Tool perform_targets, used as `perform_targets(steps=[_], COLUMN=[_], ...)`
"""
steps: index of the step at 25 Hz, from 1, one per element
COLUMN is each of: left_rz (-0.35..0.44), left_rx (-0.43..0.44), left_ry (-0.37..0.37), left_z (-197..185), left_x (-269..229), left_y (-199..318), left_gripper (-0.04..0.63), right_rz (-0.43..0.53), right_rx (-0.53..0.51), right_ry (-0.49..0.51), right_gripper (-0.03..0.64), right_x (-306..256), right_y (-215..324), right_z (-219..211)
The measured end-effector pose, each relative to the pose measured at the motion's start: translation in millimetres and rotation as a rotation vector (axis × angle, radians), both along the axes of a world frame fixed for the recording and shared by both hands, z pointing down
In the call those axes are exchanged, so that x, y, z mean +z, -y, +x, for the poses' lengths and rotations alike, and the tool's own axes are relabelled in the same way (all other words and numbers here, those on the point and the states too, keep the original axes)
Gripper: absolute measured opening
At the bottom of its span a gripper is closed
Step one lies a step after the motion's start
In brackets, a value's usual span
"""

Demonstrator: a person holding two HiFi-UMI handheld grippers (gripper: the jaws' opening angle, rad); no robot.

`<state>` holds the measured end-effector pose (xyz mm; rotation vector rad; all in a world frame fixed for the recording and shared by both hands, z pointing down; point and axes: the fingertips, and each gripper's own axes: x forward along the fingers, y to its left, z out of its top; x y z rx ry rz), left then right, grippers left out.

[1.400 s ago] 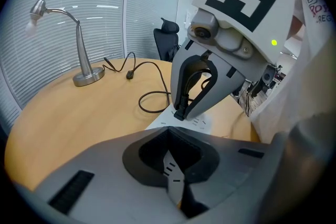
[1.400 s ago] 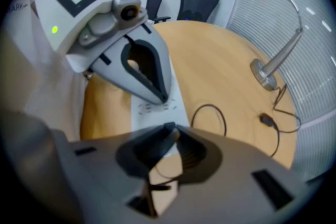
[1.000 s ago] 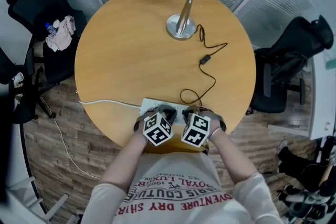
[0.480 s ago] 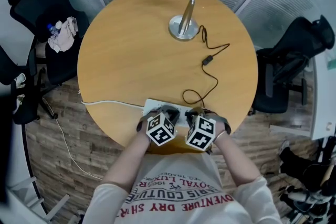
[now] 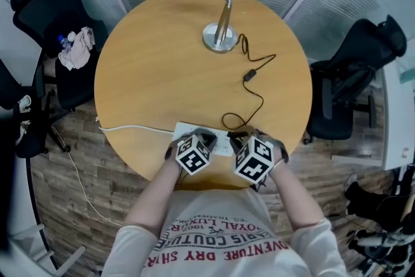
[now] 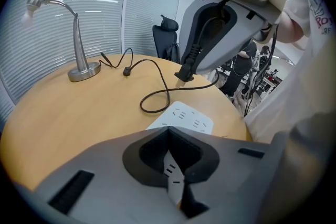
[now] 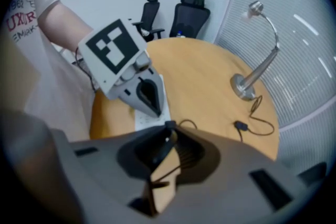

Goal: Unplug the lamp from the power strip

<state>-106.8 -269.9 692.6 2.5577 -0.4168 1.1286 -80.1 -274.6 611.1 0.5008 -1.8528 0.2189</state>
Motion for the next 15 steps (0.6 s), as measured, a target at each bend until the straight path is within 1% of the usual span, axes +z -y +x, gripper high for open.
perform_targets(steps=[2, 4, 6, 8, 11, 13, 15], left_rz=[-0.007, -0.020, -0.043, -0.027, 0.073, 0.147, 0.245], left_rx=[-0.001, -0.024, -0.050, -0.058, -0.081, -0.133, -0.204], left_ry=[-0.004, -0.018, -0.050, -0.079, -0.122, -0.187, -0.262], left_z=[-0.6, -3.3, -5.1, -5.6, -9.8, -14.0, -21.7], left_x=[-0.3, -1.5, -7.4, -18.9, -46.4, -75.1, -111.0], left_y=[0.8, -0.6, -5.1, -8.4, -4.3, 3.8, 16.2], left_gripper=[0.028, 0.028, 0.028, 0.028, 0.028, 0.028, 0.028], right_rz=[0.050, 0.105, 0.163, 0.221, 0.292, 0.328, 0.355], right_rx=[0.040, 0.087, 0.132, 0.169, 0.226, 0.261, 0.284], right_ry=[0.047, 0.102, 0.158, 0.217, 0.314, 0.379, 0.424], right_gripper=[0.071, 0.071, 0.071, 0.071, 0.071, 0.071, 0.071], right_x=[-9.6, -22.5, -36.4, -49.8, -71.4, -85.9, -95.9], right_y=[5.9, 11.7, 16.1, 19.1, 22.2, 23.6, 24.7], right_z=[-2.5, -4.3, -4.1, -3.6, -4.7, -5.6, -7.0])
